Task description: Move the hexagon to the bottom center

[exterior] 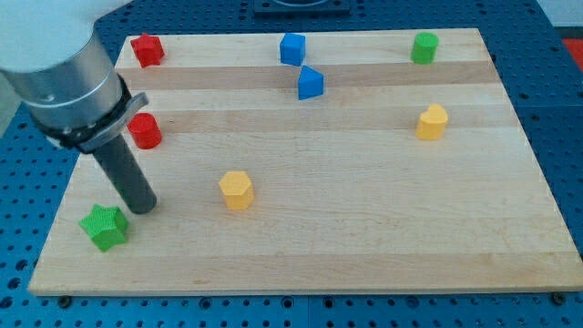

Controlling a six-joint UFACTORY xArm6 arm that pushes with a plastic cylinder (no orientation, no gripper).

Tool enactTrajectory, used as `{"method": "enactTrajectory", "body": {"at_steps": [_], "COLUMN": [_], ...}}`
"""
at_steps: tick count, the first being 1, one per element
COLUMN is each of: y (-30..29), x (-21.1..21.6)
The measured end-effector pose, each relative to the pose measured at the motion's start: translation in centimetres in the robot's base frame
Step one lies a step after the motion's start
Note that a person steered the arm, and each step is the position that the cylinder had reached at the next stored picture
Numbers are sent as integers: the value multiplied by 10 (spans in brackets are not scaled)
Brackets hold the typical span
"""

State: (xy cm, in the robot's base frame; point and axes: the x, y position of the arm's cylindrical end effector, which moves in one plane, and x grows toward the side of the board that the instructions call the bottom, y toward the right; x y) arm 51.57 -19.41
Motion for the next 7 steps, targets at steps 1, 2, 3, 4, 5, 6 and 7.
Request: {"method": "enactTrajectory", "body": {"at_steps": [1, 2, 3, 4, 5, 6, 7], "y": [40, 133, 194, 195, 194, 194, 177], "x": [-29, -31, -21, -21, -22, -22, -30]}}
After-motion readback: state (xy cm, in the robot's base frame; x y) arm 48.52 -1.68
